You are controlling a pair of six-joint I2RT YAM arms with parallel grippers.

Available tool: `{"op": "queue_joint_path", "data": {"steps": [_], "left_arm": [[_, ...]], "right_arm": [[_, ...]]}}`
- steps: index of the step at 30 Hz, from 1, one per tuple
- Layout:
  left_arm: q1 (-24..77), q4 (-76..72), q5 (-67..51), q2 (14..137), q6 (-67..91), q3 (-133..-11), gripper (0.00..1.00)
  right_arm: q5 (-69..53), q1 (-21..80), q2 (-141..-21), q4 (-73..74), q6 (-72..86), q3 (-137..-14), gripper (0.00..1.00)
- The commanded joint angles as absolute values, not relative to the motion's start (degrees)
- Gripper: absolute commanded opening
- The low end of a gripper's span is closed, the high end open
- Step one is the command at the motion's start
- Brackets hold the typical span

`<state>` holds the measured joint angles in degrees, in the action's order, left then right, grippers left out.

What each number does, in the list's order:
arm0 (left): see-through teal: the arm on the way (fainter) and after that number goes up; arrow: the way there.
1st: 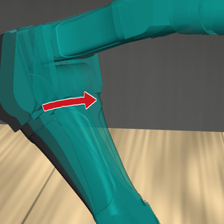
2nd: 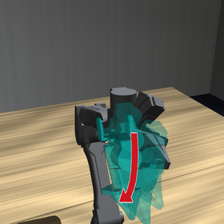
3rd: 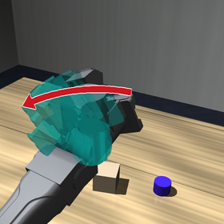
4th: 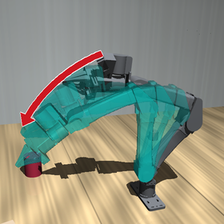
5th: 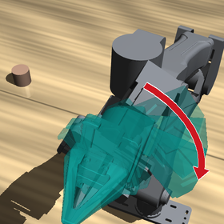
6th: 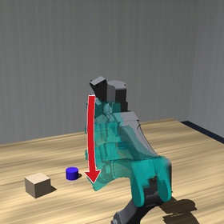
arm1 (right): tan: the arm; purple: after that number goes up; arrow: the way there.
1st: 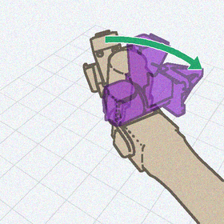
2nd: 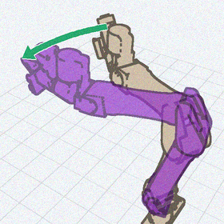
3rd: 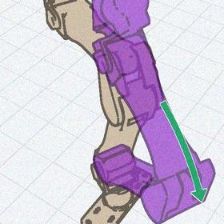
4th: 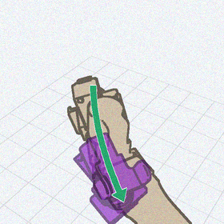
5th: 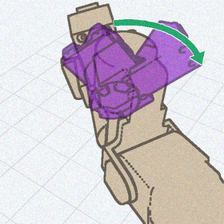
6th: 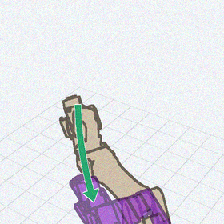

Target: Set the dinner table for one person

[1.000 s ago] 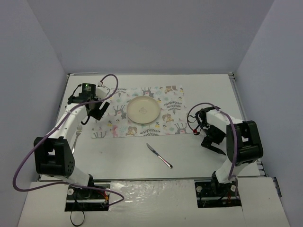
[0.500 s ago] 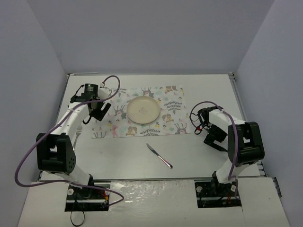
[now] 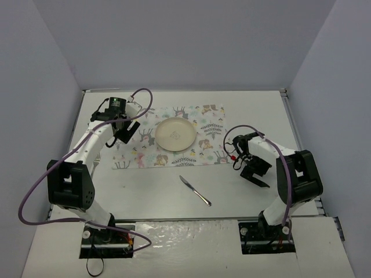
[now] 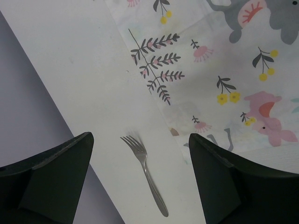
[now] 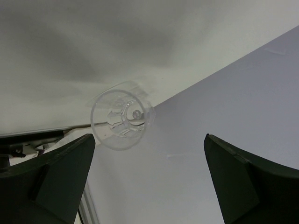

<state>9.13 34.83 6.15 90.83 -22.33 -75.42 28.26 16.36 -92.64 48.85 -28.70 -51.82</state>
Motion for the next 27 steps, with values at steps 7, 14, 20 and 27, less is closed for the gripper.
{"op": "queue_joint_path", "data": {"steps": [7, 14, 20, 27], "left_arm": [[9.67, 35.23, 7.67, 89.17, -22.06, -77.87, 0.81], [9.75, 34.10, 6.94, 89.91, -22.06, -77.26, 0.81], [9.67, 33.34, 6.68, 90.03, -22.24, -76.73, 0.81], [9.67, 32.25, 6.06, 90.00, -22.32, -75.67, 0.81]], "right_arm": [[36.98, 7.83, -89.93, 51.26, -30.35, -48.72, 1.00], [39.20, 4.82, -88.95, 49.92, -31.38, -46.23, 1.00], [41.81, 3.87, -88.89, 49.48, -31.88, -43.44, 1.00], [44.03, 2.90, -89.12, 48.52, -33.04, -40.96, 1.00]]}}
